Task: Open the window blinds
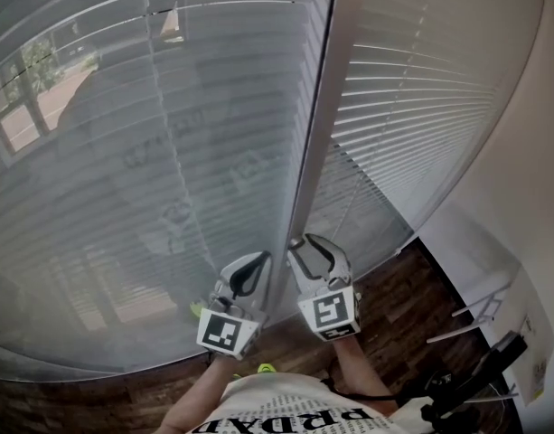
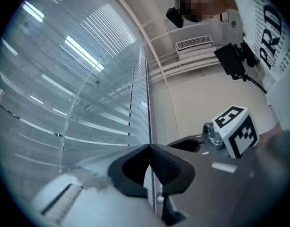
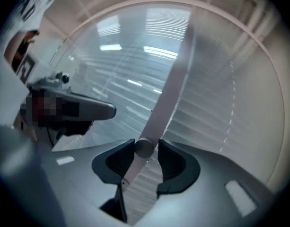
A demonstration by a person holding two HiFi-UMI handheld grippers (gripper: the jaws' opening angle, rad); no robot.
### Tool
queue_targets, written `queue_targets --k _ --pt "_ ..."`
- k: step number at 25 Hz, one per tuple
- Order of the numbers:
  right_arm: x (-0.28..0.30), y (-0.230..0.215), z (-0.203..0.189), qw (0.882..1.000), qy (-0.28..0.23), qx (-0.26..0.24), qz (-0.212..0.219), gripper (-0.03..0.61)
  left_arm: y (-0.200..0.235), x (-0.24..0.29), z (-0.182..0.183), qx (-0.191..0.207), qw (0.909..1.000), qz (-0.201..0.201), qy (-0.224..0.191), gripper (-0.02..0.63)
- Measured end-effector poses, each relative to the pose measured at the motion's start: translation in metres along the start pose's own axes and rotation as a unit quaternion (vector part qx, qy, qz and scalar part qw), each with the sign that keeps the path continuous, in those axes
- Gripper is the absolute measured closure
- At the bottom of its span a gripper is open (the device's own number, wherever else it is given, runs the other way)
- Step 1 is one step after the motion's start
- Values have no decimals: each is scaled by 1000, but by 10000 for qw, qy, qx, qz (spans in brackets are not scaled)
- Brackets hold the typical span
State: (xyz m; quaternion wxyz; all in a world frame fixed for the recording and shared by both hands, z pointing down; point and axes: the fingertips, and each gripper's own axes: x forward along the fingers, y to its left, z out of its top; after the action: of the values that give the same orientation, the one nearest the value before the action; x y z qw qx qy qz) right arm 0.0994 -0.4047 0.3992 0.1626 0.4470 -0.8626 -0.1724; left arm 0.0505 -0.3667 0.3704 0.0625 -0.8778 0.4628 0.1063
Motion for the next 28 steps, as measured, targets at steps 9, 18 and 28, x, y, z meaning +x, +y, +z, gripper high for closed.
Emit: queue_targets --k 9,18,28 --pt "7 8 -5 9654 550 -2503 -473 456 -1 3 -1 -10 10000 9 -48 607" --pt "7 8 -4 9756 337 -2102 -544 459 -1 3 -2 -15 10000 13 -13 607" --pt "6 5 0 9954 -81 -843 -449 459 0 3 -2 -42 10000 21 -9 607"
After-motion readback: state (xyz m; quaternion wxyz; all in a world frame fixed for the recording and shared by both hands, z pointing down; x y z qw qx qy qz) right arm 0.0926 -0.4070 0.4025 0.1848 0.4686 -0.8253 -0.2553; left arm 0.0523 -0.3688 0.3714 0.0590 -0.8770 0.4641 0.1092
